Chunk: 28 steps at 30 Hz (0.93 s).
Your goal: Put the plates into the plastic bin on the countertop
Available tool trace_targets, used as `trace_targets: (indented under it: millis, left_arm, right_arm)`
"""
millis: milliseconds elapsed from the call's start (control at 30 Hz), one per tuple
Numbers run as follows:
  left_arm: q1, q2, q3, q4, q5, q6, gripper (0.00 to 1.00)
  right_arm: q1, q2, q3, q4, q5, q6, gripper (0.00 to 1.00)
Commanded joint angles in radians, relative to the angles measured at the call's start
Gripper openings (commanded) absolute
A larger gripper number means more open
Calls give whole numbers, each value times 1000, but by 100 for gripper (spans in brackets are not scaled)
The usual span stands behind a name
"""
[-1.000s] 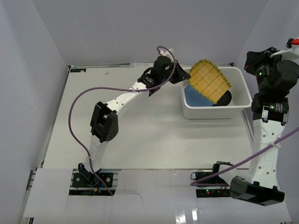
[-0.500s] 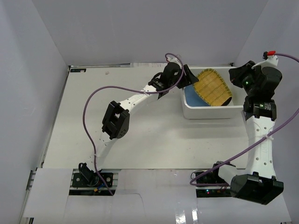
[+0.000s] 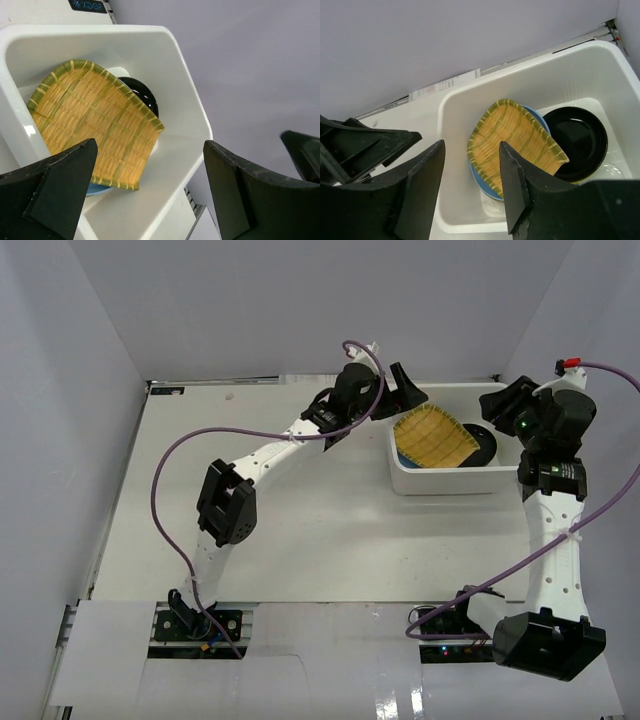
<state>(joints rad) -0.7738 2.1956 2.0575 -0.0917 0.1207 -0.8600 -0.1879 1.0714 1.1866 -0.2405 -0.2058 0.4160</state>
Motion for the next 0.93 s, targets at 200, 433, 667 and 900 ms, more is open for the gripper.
trace_targets:
  millis: [200,433,667,900]
  left_arm:
    - [1,-586,-284,-5,10,344,98]
    - [2,-1120,-767,-147,-217,472,98]
    - [2,-1549,-1123,-305,-372,420,98]
    - [2,-1653,-1222,-345,-375,389,98]
  right_arm:
    - [2,-140,-45,108,-291,61,90]
    - [18,-341,-203,161,-317,102,90]
    - [91,-494,-392,314,-440,121,90]
    - [97,-619,-478,330,-391,110,90]
